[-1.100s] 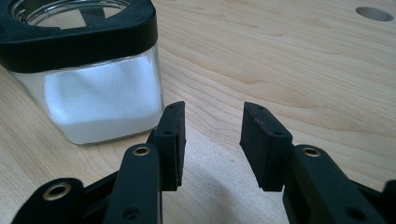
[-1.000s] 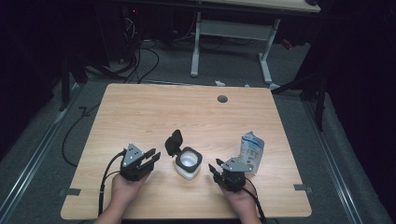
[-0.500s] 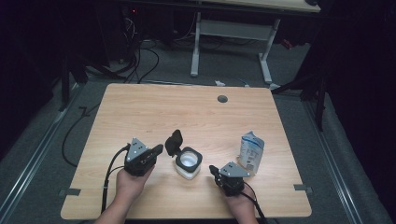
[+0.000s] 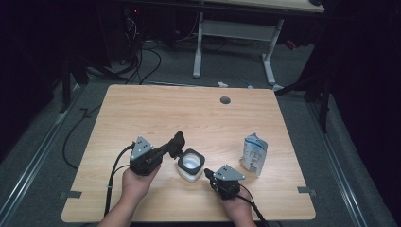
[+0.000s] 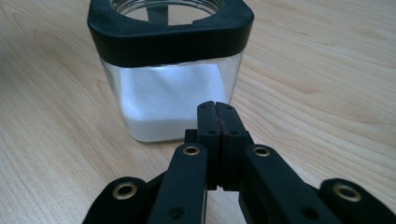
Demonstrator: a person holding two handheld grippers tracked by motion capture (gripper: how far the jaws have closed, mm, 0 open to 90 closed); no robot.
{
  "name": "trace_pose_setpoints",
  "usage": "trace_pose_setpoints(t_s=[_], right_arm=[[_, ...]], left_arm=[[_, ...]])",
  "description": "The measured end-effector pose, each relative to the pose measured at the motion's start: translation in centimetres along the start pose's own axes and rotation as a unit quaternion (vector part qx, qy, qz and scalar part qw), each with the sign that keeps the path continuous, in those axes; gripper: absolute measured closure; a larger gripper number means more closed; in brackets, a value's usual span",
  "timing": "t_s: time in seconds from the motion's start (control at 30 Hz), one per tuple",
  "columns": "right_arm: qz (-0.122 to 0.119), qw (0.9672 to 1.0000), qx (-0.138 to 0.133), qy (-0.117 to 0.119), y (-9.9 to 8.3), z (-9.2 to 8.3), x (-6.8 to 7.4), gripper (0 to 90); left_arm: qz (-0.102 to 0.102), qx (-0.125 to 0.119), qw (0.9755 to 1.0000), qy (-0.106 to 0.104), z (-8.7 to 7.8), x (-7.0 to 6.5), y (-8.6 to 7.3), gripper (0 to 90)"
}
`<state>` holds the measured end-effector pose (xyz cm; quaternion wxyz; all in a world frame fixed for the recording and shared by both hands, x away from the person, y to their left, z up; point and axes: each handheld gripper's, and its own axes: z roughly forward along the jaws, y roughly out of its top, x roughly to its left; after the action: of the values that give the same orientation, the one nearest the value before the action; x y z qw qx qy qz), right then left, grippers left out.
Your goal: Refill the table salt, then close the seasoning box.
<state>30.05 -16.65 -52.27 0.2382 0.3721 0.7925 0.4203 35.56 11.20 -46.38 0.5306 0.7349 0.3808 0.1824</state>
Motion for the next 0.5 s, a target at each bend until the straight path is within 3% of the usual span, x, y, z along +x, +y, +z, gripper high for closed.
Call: trace_pose_setpoints(t_s=[0.5], right_arm=[[-0.008,0.9999,0.001,0.008,0.11,0.24,0.52,89.7]], left_arm=[[0.0,-0.004,1.0,-0.001,-0.09,-0.32,0.12,89.9]])
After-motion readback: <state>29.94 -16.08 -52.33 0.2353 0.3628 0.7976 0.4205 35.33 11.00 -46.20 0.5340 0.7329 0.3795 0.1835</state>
